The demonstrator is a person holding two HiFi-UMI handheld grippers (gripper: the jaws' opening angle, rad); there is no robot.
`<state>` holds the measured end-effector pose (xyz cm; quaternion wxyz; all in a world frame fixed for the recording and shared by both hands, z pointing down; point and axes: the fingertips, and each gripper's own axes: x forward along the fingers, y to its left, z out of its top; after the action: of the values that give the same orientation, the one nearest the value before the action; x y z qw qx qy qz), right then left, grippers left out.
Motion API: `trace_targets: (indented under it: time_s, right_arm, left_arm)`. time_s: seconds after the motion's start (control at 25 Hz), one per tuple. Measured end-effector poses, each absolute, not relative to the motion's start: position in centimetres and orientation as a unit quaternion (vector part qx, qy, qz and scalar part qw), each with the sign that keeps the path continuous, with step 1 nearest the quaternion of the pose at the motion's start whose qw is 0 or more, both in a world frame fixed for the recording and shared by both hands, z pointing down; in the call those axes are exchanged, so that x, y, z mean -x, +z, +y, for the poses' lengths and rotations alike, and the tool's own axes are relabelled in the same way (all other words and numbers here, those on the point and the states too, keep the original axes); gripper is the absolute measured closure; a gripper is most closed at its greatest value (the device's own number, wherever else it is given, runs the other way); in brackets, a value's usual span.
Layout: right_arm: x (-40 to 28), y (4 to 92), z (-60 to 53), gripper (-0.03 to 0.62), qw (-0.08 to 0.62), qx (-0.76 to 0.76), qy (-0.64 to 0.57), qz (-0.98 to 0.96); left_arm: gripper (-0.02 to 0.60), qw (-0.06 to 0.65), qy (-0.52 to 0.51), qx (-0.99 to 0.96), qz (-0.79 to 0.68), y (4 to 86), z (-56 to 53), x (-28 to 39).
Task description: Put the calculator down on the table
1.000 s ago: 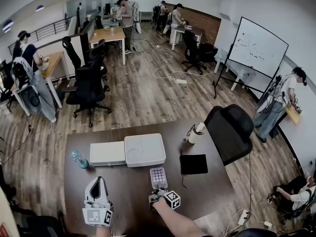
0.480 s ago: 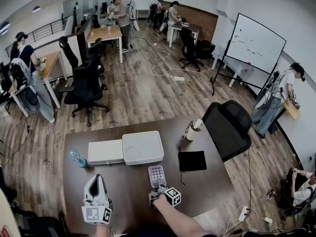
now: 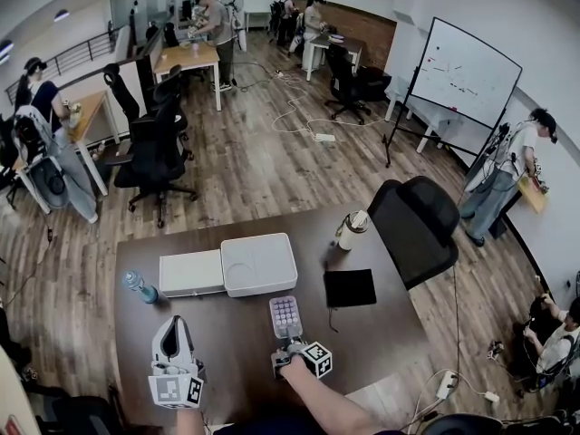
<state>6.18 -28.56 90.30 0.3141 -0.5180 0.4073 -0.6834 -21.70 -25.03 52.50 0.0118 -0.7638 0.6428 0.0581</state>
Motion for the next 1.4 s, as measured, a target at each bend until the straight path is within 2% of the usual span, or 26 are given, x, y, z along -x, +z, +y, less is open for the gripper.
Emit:
trace_targets:
  time_s: [0.36, 0.76, 0.84, 1.04, 1.16, 1.4]
  right_arm:
    - [-5.2, 83.3, -30.6, 0.322, 0.363, 0.482, -0.676, 0.423]
    - [-4.2, 69.9, -34.8, 0.337, 0.447, 0.379, -0.577, 0.569]
    - [-4.5, 67.8, -35.3, 0.358, 0.449, 0.367, -0.554, 0.598]
    - [-4.6, 64.1, -35.7, 0.347, 0.454, 0.342, -0.523, 0.635]
    - [-3.6, 62.1, -35.6, 0.345, 0.426, 0.340, -0.484, 0.684]
    - [-2.1, 60.1, -35.0, 0.347, 0.261, 0.398, -0.359, 0.803]
  left_arm:
    - [0.584, 0.006, 0.054, 0.768, 0.638, 52.6, -25.4, 21.1]
    - [0.584, 0.008, 0.048, 0.769, 0.637, 53.1, -25.5, 20.9]
    - [0.584, 0.007, 0.050, 0.767, 0.640, 53.1, -25.5, 20.9]
    - [0.584, 0.001, 0.049, 0.766, 0.640, 53.0, -25.8, 20.6]
    - [0.584, 0.001, 0.051, 0.768, 0.638, 53.0, -25.9, 20.5]
    - [0.583, 0.000, 0.057, 0.765, 0.641, 53.3, -25.6, 20.6]
